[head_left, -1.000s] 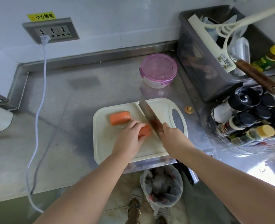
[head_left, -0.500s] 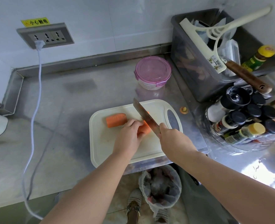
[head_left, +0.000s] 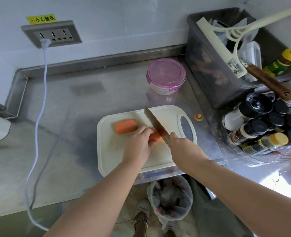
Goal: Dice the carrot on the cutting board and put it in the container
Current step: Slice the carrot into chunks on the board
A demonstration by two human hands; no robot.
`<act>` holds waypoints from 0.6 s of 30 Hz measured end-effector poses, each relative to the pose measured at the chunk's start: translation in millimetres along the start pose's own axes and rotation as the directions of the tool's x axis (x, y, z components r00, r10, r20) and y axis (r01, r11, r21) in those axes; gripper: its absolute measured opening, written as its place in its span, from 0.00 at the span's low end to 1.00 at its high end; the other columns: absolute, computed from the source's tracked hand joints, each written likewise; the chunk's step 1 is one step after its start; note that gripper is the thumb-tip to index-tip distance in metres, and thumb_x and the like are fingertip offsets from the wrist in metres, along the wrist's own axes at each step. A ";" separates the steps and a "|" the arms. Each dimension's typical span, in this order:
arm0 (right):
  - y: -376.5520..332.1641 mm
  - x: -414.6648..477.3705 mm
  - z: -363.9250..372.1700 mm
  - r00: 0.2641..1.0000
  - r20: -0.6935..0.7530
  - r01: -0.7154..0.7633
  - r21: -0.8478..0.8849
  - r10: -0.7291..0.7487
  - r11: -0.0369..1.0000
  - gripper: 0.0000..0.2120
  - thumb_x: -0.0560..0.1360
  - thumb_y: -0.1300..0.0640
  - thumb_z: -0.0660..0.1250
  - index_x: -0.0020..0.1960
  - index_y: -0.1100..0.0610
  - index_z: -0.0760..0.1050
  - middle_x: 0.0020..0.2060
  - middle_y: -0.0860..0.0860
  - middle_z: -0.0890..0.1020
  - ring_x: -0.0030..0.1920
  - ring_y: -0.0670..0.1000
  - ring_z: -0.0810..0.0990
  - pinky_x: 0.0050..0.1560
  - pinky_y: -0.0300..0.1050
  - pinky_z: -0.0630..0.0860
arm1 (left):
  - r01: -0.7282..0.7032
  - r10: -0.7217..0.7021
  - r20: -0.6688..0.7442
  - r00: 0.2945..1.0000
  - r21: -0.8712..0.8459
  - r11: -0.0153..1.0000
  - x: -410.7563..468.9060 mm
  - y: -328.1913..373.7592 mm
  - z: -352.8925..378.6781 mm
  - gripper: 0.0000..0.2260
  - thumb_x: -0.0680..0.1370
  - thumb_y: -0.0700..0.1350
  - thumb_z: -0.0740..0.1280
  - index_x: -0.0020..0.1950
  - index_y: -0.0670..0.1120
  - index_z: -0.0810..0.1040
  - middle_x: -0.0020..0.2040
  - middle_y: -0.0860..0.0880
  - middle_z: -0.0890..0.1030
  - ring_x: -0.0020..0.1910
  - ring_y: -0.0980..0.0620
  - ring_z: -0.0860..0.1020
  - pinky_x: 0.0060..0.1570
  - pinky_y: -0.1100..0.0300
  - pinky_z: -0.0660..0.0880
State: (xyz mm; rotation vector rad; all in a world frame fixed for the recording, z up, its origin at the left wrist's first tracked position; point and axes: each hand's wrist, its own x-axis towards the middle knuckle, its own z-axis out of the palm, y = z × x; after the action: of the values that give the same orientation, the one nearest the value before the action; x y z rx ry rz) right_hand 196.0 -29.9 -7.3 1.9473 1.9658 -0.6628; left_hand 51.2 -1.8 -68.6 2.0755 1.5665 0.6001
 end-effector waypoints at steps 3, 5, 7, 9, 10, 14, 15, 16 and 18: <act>-0.5 4.7 -0.3 1.000 -0.020 0.002 0.089 0.000 0.996 0.09 0.82 0.61 0.51 0.61 0.59 0.64 0.33 0.50 0.62 0.38 0.54 0.70 0.41 0.45 0.69 | -0.009 0.009 -0.006 1.000 -0.004 1.000 -0.5 0.3 0.3 0.11 0.74 0.44 0.71 0.55 0.44 0.80 0.53 0.51 0.79 0.50 0.49 0.79 0.47 0.54 0.76; 0.0 7.2 1.8 1.000 -0.029 -0.006 0.118 0.010 0.993 0.10 0.82 0.60 0.50 0.61 0.59 0.64 0.33 0.50 0.63 0.42 0.56 0.72 0.43 0.46 0.69 | -0.010 0.010 -0.006 1.000 -0.005 1.000 -0.2 0.2 -0.3 0.11 0.74 0.44 0.72 0.55 0.45 0.80 0.53 0.51 0.79 0.50 0.49 0.79 0.47 0.54 0.76; 0.3 10.8 5.4 0.999 -0.024 -0.034 0.118 0.037 0.992 0.11 0.82 0.62 0.53 0.63 0.60 0.62 0.34 0.51 0.67 0.42 0.56 0.75 0.36 0.46 0.69 | -0.011 0.011 -0.009 1.000 -0.015 1.000 -0.5 -0.1 -0.7 0.11 0.74 0.44 0.72 0.55 0.44 0.80 0.54 0.50 0.79 0.50 0.49 0.79 0.47 0.53 0.76; 0.3 16.0 11.3 0.998 -0.022 -0.052 0.110 0.055 0.993 0.16 0.80 0.64 0.56 0.67 0.60 0.60 0.36 0.51 0.71 0.41 0.54 0.77 0.31 0.43 0.69 | -0.008 0.007 -0.004 1.000 -0.008 1.000 -1.0 0.0 -1.0 0.12 0.73 0.43 0.72 0.56 0.44 0.80 0.54 0.50 0.79 0.51 0.49 0.79 0.47 0.53 0.76; 0.4 18.1 14.1 0.998 -0.019 -0.061 0.138 0.064 0.989 0.17 0.80 0.64 0.56 0.68 0.59 0.59 0.38 0.51 0.73 0.41 0.54 0.77 0.30 0.43 0.69 | -0.004 0.004 -0.001 1.000 0.001 1.000 -1.3 0.1 -0.9 0.12 0.73 0.44 0.72 0.56 0.44 0.79 0.54 0.50 0.79 0.51 0.49 0.79 0.47 0.54 0.76; -0.3 18.6 16.6 0.994 -0.014 -0.101 0.198 0.106 0.975 0.15 0.81 0.62 0.56 0.67 0.59 0.60 0.34 0.49 0.68 0.36 0.52 0.73 0.26 0.40 0.63 | -0.001 0.001 0.006 1.000 0.013 1.000 -0.8 0.2 -1.1 0.12 0.74 0.44 0.71 0.57 0.45 0.79 0.55 0.51 0.79 0.51 0.49 0.79 0.46 0.56 0.74; 1.2 18.6 13.5 0.992 -0.004 -0.121 0.221 0.125 0.968 0.13 0.82 0.61 0.56 0.66 0.59 0.61 0.34 0.49 0.68 0.34 0.51 0.72 0.26 0.41 0.65 | 0.002 -0.002 0.012 1.000 0.015 1.000 -1.0 0.3 -1.4 0.12 0.74 0.44 0.71 0.57 0.45 0.79 0.55 0.51 0.78 0.52 0.49 0.79 0.46 0.57 0.74; 3.5 17.7 8.7 0.991 0.018 -0.133 0.257 0.133 0.957 0.12 0.82 0.60 0.55 0.65 0.60 0.63 0.37 0.51 0.71 0.34 0.51 0.71 0.28 0.42 0.66 | 0.006 -0.006 0.017 1.000 0.019 1.000 -1.2 0.4 -1.6 0.13 0.74 0.44 0.71 0.58 0.46 0.79 0.56 0.51 0.78 0.52 0.49 0.78 0.46 0.58 0.73; 6.4 16.6 2.2 0.989 0.071 -0.149 0.342 0.132 0.928 0.12 0.82 0.61 0.55 0.64 0.61 0.66 0.52 0.56 0.72 0.34 0.50 0.69 0.33 0.42 0.69 | 0.014 -0.015 0.022 1.000 0.025 1.000 -2.5 1.1 -1.9 0.14 0.75 0.45 0.70 0.59 0.46 0.78 0.57 0.52 0.78 0.53 0.50 0.78 0.48 0.60 0.73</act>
State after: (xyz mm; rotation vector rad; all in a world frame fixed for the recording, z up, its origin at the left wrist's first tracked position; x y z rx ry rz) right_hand 201.5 -16.9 -18.4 2.2239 1.7519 -1.0662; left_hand 50.2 -4.3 -66.6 2.0805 1.5829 0.5528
